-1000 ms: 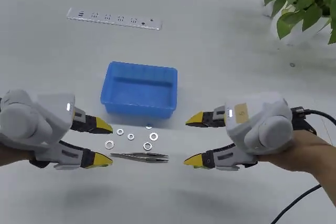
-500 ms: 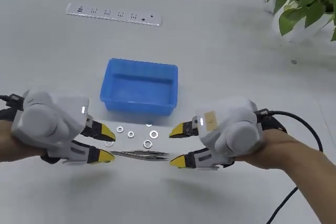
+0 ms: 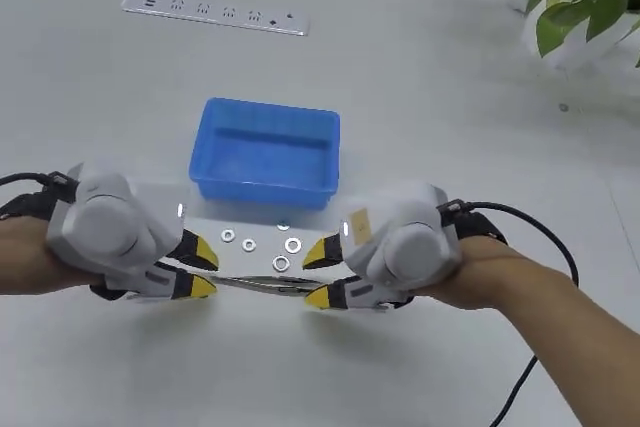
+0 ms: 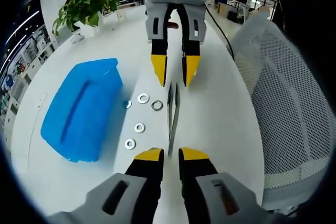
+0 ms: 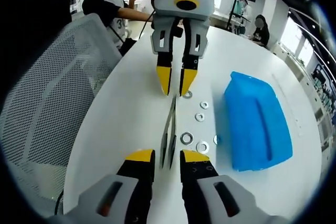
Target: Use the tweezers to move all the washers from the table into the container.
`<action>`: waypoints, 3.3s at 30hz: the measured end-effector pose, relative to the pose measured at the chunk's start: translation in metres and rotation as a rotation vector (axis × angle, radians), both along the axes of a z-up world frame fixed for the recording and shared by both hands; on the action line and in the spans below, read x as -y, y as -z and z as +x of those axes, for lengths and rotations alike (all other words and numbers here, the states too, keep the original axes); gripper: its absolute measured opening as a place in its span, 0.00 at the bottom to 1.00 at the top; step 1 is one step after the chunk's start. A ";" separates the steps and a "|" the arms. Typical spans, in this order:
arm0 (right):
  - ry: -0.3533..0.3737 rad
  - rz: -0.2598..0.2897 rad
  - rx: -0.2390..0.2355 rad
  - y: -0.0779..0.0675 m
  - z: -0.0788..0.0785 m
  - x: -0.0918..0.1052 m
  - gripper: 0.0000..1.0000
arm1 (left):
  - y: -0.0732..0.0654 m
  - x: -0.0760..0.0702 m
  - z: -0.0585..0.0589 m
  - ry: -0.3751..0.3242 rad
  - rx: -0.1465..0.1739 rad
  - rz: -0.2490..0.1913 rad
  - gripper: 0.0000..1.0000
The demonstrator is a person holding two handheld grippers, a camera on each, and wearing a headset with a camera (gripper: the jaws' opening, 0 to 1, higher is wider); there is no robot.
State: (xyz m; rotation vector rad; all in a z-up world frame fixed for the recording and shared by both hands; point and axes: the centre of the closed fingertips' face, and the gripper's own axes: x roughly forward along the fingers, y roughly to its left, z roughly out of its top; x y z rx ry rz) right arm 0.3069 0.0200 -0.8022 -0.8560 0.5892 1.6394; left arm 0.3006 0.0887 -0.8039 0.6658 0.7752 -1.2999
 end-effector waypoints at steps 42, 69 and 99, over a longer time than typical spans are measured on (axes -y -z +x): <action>0.015 -0.030 -0.013 0.012 -0.004 -0.005 0.11 | -0.020 0.010 -0.001 0.052 0.004 -0.020 0.05; 0.041 0.027 -0.035 -0.002 -0.018 -0.017 0.11 | -0.082 0.039 -0.014 0.086 0.053 -0.072 0.05; 0.075 0.089 -0.049 -0.007 -0.026 -0.026 0.10 | -0.098 0.070 -0.018 0.163 0.075 -0.126 0.05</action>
